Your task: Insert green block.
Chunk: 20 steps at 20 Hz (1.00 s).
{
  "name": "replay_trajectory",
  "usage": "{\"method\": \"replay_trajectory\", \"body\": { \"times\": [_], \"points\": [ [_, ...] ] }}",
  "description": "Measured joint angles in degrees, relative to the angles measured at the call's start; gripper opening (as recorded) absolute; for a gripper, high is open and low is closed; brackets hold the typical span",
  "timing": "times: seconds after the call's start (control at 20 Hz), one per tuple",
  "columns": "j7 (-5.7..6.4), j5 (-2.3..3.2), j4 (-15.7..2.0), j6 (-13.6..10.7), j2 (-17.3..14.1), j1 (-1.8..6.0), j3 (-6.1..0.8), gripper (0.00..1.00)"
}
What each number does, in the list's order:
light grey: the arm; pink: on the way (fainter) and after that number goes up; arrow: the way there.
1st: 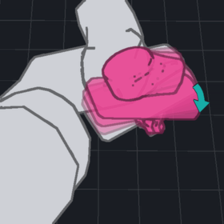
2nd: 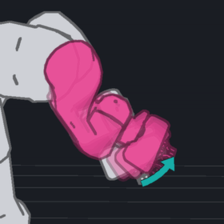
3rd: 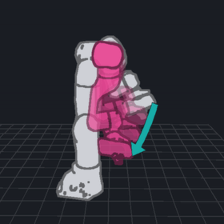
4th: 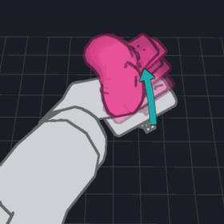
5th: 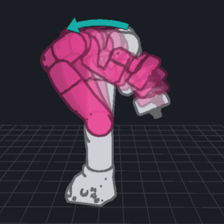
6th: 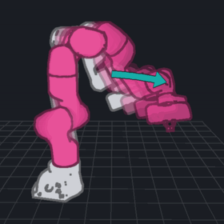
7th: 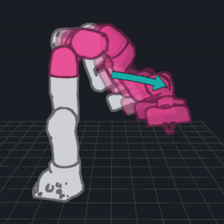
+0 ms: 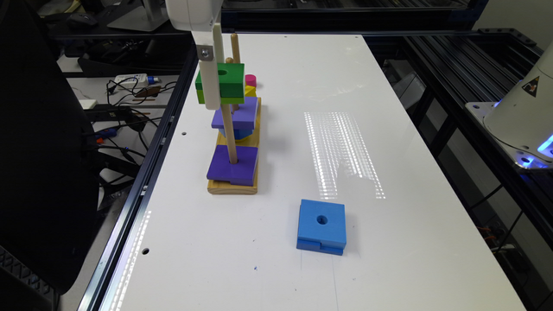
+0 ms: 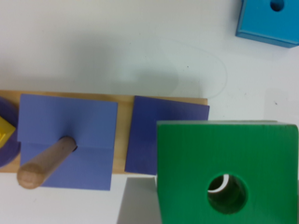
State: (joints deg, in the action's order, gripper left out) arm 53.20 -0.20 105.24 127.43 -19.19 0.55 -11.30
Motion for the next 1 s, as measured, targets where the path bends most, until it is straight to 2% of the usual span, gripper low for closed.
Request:
{"method": "replay_trajectory", "body": {
  "times": [0.45, 1.0],
  "points": [
    [0.0, 0.0, 0.08, 0.0, 0.03, 0.0, -0.04, 0.0],
    [0.02, 0.0, 1.95, 0.01, 1.52, -0.01, -0.12, 0.0]
  ]
}}
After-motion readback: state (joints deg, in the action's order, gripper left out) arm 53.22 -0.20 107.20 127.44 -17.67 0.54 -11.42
